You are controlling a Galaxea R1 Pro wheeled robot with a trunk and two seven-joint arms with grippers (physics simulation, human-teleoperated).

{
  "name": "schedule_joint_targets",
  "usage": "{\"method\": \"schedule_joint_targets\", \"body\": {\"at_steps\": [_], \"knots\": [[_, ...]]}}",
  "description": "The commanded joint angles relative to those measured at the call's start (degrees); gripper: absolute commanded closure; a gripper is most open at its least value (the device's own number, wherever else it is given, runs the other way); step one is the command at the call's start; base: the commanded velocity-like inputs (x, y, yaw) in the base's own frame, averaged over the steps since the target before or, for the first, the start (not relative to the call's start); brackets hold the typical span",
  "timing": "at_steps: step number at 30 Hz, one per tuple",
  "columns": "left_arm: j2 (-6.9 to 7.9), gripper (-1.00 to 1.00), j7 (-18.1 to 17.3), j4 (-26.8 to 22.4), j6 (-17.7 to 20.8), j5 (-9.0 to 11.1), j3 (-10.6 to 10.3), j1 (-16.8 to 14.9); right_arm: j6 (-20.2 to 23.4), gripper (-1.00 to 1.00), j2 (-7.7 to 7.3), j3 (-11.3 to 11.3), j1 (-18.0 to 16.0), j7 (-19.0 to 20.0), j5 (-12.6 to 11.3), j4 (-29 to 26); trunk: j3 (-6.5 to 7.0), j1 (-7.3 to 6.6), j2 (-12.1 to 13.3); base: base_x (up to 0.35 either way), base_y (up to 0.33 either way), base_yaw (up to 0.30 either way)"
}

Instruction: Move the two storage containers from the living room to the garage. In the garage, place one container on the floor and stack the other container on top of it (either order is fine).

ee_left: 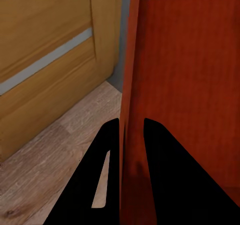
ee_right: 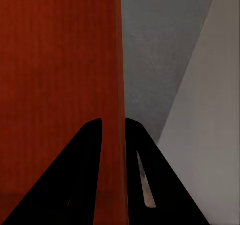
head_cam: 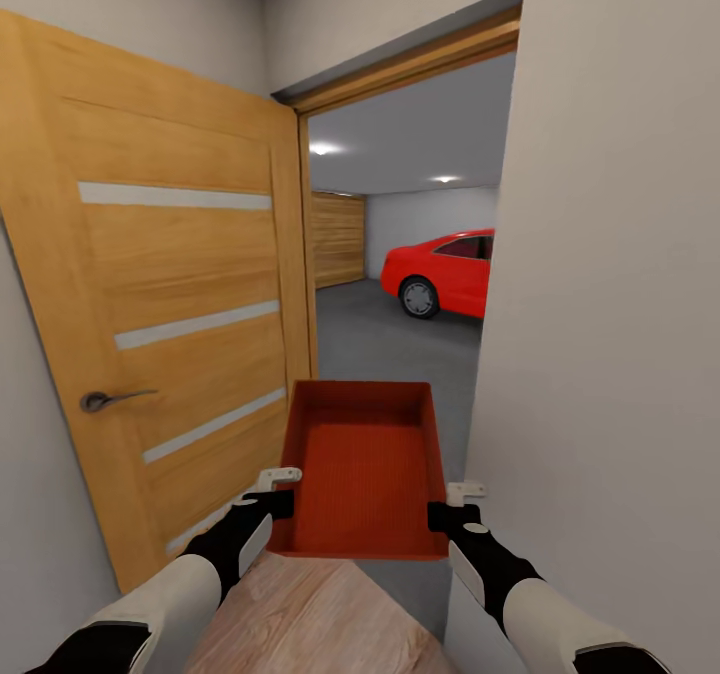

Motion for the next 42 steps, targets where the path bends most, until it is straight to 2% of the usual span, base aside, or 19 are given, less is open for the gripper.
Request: {"method": "schedule_joint_targets", "body": {"at_steps": [1, 8, 21, 42], "knots": [[0.42, 1.00, 0.6, -0.8, -1.8, -1.1, 1.4, 0.0, -0.1, 1.00, -0.07, -0.6, 0.0, -0.5, -0.7, 0.1, -0.03, 0.04, 0.0, 0.199, 0.133, 0.000], [0.42, 1.00, 0.6, -0.8, -1.8, -1.1, 1.4, 0.0, 0.2, 1.00, -0.09, -0.6, 0.0, -0.5, -0.7, 0.2, -0.03, 0.04, 0.0, 0.206, 0.134, -0.033], [0.50, 1.00, 0.6, -0.8, -1.9, -1.1, 1.4, 0.0, 0.1, 1.00, -0.07, -0.6, 0.0, -0.5, -0.7, 0.2, -0.03, 0.04, 0.0, 0.240, 0.134, -0.220], [0.51, 1.00, 0.6, -0.8, -1.9, -1.1, 1.4, 0.0, 0.0, 1.00, -0.06, -0.6, 0.0, -0.5, -0.7, 0.2, -0.03, 0.04, 0.0, 0.246, 0.134, -0.025]]}}
